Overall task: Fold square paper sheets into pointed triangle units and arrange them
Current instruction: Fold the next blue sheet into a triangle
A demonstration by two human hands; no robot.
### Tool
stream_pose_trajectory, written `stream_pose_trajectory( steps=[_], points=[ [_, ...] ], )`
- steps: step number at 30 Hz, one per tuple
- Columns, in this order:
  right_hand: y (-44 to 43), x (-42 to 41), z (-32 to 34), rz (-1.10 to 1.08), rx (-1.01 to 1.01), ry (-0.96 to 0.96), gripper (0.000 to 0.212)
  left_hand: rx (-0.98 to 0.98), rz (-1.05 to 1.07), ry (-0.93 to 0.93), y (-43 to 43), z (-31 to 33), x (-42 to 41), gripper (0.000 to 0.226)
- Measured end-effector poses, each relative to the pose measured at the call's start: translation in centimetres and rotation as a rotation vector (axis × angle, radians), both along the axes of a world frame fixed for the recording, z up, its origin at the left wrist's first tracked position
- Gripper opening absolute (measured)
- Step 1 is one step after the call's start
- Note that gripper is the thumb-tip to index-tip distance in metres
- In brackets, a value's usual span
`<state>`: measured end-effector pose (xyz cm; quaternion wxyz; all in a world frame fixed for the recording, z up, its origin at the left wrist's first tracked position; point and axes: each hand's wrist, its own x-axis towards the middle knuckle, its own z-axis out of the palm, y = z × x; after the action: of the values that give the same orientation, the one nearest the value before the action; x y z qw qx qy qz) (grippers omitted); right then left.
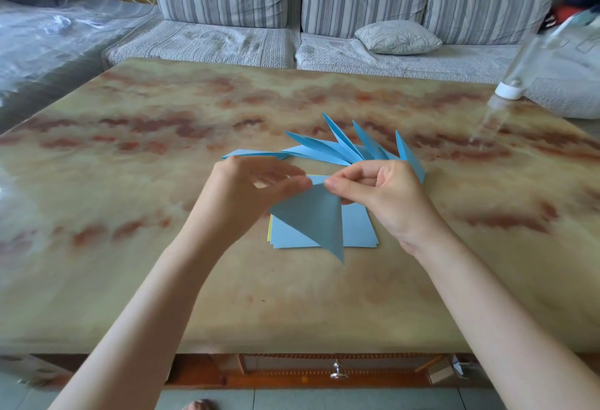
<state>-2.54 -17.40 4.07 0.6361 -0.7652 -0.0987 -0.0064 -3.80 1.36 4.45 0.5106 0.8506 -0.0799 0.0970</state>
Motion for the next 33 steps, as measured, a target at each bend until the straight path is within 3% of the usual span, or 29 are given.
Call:
stream_pose_trajectory(
  steps=[6, 10, 19, 27, 33],
  points=[
    [0.1, 0.1, -0.1, 0.039, -0.044, 0.028, 0.002, 0.117, -0.058, -0.016, -0.5, -0.4, 0.0, 0.010],
    [0.0, 0.1, -0.1, 0.015, 0.017, 0.103, 0.015, 0.056, -0.018, -0.097, -0.8, -0.5, 0.0, 0.008],
    [0.0, -0.1, 0.0, -0.015, 0.117, 0.168, 0.007, -0.036, 0.010, -0.100, -0.9, -0.6, 0.2, 0.021],
    [0.1, -0.2, -0.2, -0.025, 0.048, 0.120, 0.004, -0.038, -0.036, 0.059, -0.8, -0.9, 0.4, 0.007],
    [0.7, -0.5, -0.2, 0.018, -0.015, 0.070, 0.006, -0.014, -0.035, -0.026, -1.2, -1.1, 0.3, 0.006]
  ],
)
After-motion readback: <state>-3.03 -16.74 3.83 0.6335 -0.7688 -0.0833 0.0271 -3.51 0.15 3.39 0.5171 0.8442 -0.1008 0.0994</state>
